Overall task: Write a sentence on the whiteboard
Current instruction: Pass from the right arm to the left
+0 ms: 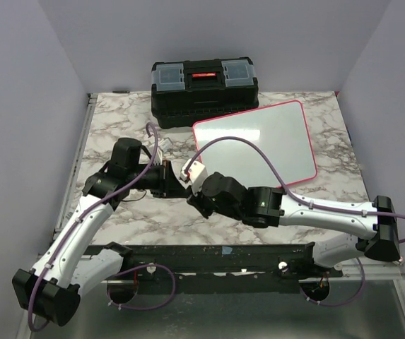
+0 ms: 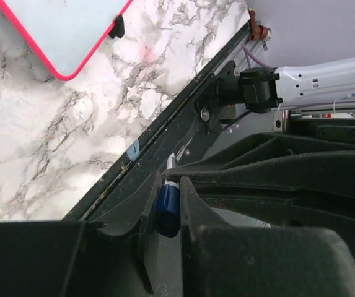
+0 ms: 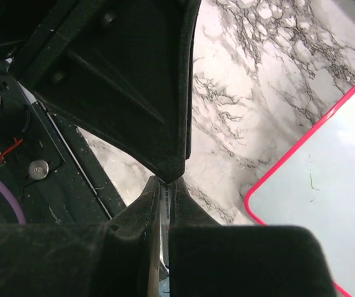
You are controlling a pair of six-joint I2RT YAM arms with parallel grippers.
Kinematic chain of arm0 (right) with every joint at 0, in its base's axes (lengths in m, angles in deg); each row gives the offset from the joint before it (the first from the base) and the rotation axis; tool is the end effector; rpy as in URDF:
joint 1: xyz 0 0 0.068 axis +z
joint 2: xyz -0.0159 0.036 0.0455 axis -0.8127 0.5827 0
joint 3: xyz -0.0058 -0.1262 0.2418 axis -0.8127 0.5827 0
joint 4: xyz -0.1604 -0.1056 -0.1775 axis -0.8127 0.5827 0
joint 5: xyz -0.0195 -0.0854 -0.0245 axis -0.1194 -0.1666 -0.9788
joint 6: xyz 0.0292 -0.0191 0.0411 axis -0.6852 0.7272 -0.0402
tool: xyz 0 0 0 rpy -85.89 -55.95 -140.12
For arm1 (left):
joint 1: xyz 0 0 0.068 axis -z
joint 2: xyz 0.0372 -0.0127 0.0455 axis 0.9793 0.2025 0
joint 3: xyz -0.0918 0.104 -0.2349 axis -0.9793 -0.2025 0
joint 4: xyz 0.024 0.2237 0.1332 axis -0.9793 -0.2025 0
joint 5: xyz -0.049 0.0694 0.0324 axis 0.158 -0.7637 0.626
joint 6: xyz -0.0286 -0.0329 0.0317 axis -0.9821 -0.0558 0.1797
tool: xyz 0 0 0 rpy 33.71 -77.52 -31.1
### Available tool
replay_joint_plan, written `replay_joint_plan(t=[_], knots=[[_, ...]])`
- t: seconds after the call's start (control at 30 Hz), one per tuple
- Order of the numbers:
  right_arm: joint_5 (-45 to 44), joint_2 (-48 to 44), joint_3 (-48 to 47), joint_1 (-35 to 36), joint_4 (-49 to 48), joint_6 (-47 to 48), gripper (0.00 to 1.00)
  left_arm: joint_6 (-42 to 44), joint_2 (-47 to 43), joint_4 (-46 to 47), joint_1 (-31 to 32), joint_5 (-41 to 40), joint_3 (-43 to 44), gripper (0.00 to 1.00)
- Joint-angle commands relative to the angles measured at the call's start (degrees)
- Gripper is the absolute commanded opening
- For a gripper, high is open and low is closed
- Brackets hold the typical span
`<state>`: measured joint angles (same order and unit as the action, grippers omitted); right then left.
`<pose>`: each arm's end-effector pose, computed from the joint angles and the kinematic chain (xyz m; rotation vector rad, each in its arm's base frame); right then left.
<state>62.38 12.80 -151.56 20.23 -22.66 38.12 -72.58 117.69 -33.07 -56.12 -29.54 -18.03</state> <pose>0.0934 0.3014 0.3333 -1.0281 1.8647 0.5682 0.1655 -0.0959 0.3203 0.3328 2.3568 -1.3875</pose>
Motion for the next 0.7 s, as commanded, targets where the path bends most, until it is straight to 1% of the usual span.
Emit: replay_joint_plan(t=[0.0,0.07,0.1,0.17,0.2,0.23,0.33,0.47,0.57,0.67], knots=[[-6.38,1.81,-3.21,0.43,0.85,-3.74,0.05,-2.92,-3.22,2.93,0.22,-0.66,-0.57,0.0],[-7.49,3.02,-4.3,0.41,3.14,-5.54,0.33,-4.5,-4.28,4.35,0.18,-1.68,-0.22,0.0],[-8.06,3.01,-3.94,0.39,3.22,-6.96,0.48,-5.13,-4.69,5.08,0.19,-1.98,0.03,0.0],[-8.81,1.88,-2.39,0.35,1.86,-9.51,0.74,-6.23,-5.23,6.17,0.2,-2.65,0.83,0.0],[-9.28,0.84,-1.59,0.38,1.26,-10.95,0.84,-6.6,-5.53,6.44,0.22,-3.42,1.22,0.0],[-9.71,-0.2,-0.9,0.36,0.42,-12.45,0.88,-6.88,-5.87,6.62,0.22,-4.36,1.6,0.0],[-10.84,-3.59,1.05,0.34,-2.01,-16.12,0.92,-7.96,-7.46,8.0,0.21,-6.28,2.04,0.0],[-11.25,-8.22,3.79,-0.16,-5.38,-20.39,0.95,-10.18,-9.25,11.65,0.12,-7.35,1.66,0.0],[-9.12,-11.39,5.75,-1.32,-7.66,-22.62,0.96,-11.46,-10.46,13.56,0.11,-9.2,1.16,0.0],[-5.62,-13.86,7.39,-3.37,-9.69,-25.01,0.96,-12.38,-11.68,16.83,0.04,-9.16,0.35,0.0]])
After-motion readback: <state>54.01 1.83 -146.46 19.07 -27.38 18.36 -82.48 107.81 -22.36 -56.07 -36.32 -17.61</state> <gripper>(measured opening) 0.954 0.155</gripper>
